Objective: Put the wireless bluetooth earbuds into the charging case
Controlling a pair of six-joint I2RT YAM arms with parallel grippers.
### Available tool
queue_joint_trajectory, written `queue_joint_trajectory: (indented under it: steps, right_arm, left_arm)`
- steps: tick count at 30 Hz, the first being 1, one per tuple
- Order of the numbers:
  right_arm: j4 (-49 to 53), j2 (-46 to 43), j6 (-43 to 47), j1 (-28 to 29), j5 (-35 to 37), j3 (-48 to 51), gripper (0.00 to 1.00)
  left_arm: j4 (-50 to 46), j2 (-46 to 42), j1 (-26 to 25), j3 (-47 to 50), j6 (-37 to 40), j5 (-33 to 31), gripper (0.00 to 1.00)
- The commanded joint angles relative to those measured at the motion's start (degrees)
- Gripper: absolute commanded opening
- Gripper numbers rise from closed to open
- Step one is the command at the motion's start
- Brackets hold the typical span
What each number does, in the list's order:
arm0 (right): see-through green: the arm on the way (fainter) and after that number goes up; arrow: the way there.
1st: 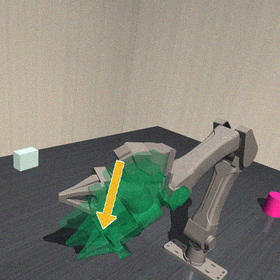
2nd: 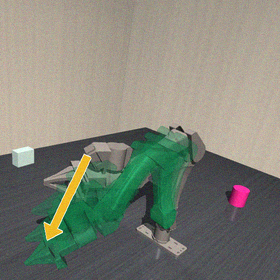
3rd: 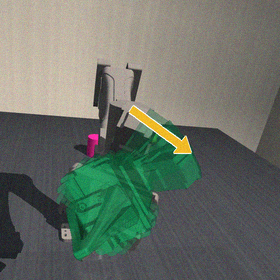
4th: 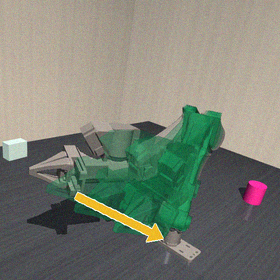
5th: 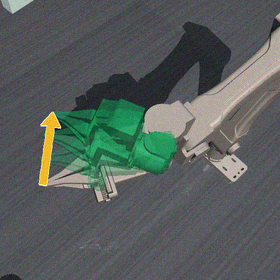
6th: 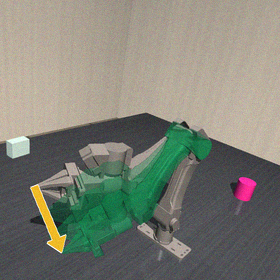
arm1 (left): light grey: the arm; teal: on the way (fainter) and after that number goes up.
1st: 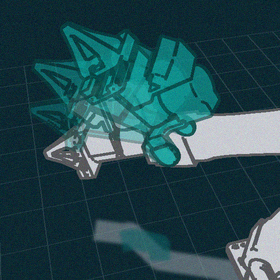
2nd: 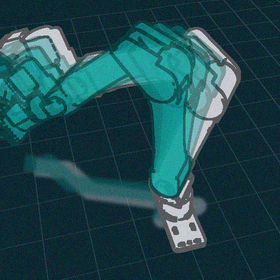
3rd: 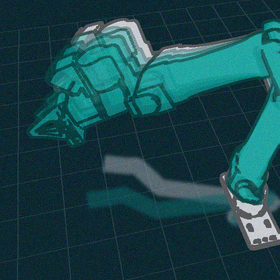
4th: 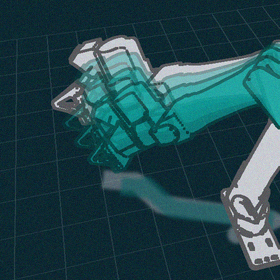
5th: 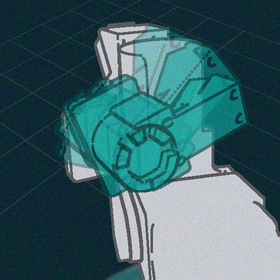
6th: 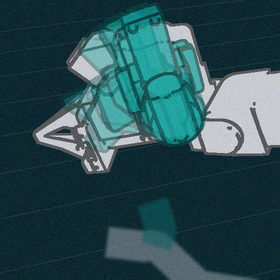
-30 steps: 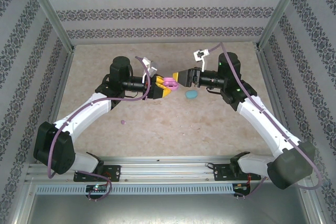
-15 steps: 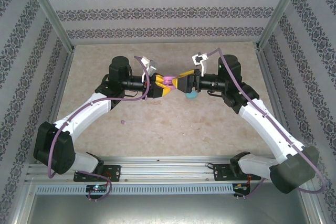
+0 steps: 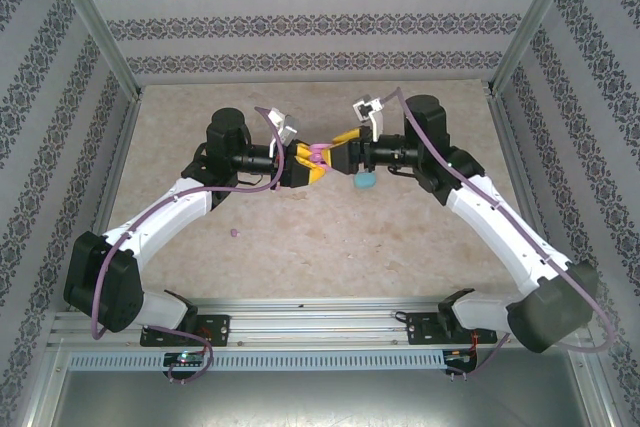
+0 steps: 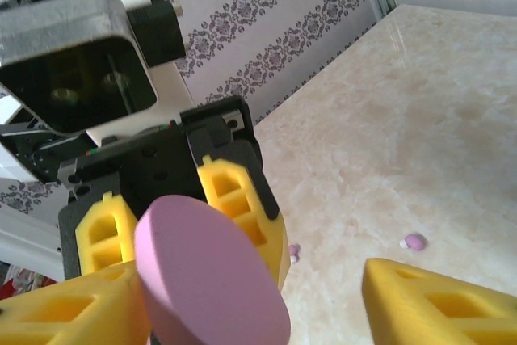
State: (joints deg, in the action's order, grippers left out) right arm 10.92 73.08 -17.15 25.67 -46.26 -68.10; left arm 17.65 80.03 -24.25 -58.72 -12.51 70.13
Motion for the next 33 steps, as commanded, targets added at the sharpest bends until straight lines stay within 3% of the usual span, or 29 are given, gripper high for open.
queue_joint_trajectory:
  steps: [1, 8, 12, 18, 29, 33]
  right_arm:
    - [-1.75, 1.04, 0.06, 0.43, -0.91, -2.42, 0.6]
    - [-5.95, 2.33, -2.78, 0.76, -2.43, -1.46, 0.27]
    - [-7.85, 1.35, -1.09, 2.59, -0.03, 0.19, 0.18]
    - [-8.88, -3.54, 7.54, 7.03, 9.43, 3.79, 0.04]
    - [-8.66, -8.42, 15.37, 9.84, 17.55, 6.65, 0.01]
    - [-7.01, -9.09, 18.24, 11.33, 20.71, 6.73, 0.01]
  left_arm:
    - [1.96, -0.48, 0.65, 0.61, 0.5, 1.77, 0.17]
    - [-1.19, -1.47, 0.65, 0.47, 4.66, 0.59, 0.2]
    - [-2.36, -1.99, 0.62, 0.82, 6.76, -1.07, 0.28]
    - [0.12, -2.99, 0.75, 1.86, 6.36, -2.13, 0.42]
    - [8.15, -4.99, 1.22, 4.6, 2.07, -2.19, 0.69]
    - [11.98, -4.39, 1.31, 4.71, -1.46, -1.52, 0.75]
